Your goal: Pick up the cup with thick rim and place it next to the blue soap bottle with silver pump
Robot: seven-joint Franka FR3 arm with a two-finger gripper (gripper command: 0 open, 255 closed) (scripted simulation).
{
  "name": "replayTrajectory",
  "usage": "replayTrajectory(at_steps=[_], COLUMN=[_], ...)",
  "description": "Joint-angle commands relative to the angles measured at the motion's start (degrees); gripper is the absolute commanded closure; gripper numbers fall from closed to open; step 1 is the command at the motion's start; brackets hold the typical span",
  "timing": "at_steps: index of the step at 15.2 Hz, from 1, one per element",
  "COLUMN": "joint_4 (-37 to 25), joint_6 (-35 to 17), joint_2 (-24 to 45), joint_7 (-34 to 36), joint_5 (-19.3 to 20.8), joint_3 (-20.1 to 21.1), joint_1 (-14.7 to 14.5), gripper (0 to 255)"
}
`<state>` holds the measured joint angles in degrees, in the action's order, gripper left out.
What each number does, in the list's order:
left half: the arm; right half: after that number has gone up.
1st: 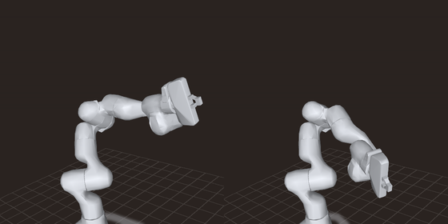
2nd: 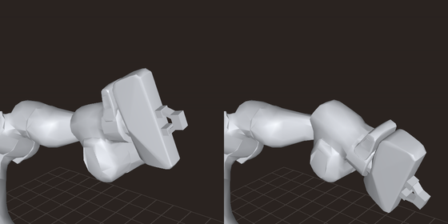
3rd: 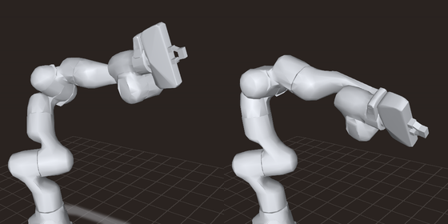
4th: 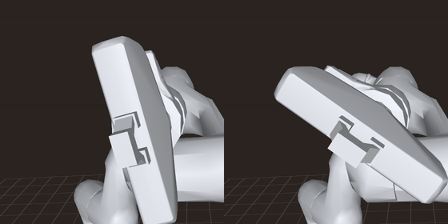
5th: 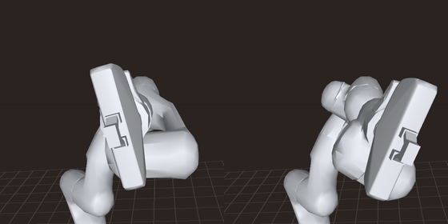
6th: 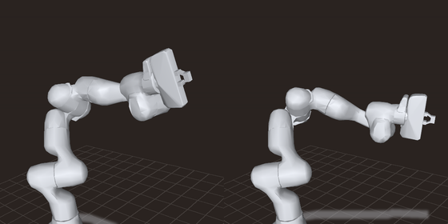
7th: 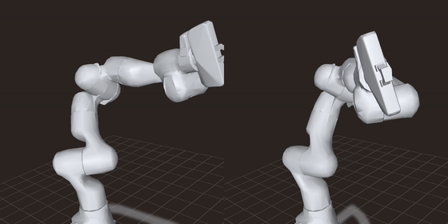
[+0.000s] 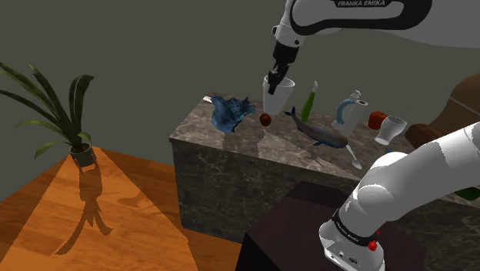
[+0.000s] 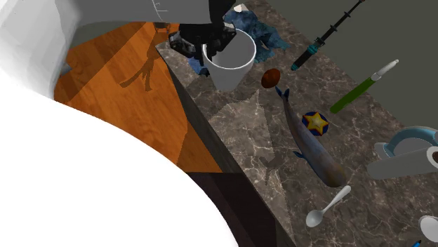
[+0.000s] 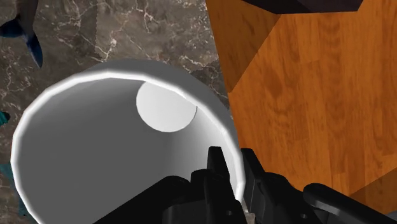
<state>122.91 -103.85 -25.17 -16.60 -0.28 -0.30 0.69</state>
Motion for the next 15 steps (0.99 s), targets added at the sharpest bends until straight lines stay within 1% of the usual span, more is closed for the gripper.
replayTrajectory(at_steps=[1, 15], joint_4=[-1.68, -14.87], joint_6=[1.46, 12.13], joint_2=[0.22, 2.74], joint_7=[0.14, 0.19], joint_5=[-0.03, -0.03], joint_3=[0.10, 0.09], joint_1=[-0.05, -0.06], gripper=[255, 255])
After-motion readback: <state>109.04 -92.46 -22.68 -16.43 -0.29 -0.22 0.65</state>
